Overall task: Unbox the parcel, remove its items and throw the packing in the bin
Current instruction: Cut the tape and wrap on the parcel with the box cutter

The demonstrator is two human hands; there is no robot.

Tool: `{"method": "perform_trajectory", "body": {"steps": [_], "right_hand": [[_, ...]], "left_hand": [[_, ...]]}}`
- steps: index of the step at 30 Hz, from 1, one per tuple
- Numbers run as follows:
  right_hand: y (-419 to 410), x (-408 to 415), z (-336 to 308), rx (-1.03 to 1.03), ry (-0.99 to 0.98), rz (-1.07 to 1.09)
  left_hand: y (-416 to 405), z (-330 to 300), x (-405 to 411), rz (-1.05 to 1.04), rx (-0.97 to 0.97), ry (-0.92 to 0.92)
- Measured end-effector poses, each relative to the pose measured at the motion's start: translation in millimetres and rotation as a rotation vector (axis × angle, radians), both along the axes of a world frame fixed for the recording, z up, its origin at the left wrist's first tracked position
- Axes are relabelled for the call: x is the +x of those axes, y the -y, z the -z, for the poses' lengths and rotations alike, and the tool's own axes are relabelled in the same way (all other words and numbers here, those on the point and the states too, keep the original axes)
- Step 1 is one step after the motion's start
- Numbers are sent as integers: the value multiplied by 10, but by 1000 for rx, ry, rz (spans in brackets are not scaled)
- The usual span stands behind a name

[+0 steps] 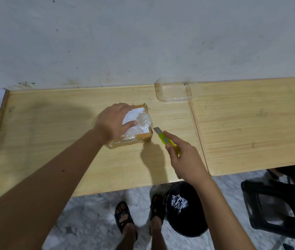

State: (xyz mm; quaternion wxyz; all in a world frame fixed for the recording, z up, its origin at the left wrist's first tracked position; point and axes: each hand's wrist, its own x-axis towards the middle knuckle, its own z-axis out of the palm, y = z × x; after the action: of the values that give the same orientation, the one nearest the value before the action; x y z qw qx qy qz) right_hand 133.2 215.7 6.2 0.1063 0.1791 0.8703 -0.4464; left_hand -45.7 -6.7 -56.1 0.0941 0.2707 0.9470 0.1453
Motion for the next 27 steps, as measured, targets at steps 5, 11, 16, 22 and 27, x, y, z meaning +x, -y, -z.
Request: {"method": "perform_trajectory", "body": {"steps": [5,11,16,22,27], "right_hand": [[44,-14,24,9,-15,47],[124,-51,11,-11,-40,71],[165,-48,35,-31,-29,72],[141,-12,97,-4,-44,72],[102,46,136,-1,-55,107]], "left_hand": [[-11,-20,84,-370,-77,-42],[-102,20,274,-576,-39,-50],[-97,33,317,-472,-108,-152],[-51,21,-43,-76,82,-6],[-223,-48,-286,315,-2,112]]}}
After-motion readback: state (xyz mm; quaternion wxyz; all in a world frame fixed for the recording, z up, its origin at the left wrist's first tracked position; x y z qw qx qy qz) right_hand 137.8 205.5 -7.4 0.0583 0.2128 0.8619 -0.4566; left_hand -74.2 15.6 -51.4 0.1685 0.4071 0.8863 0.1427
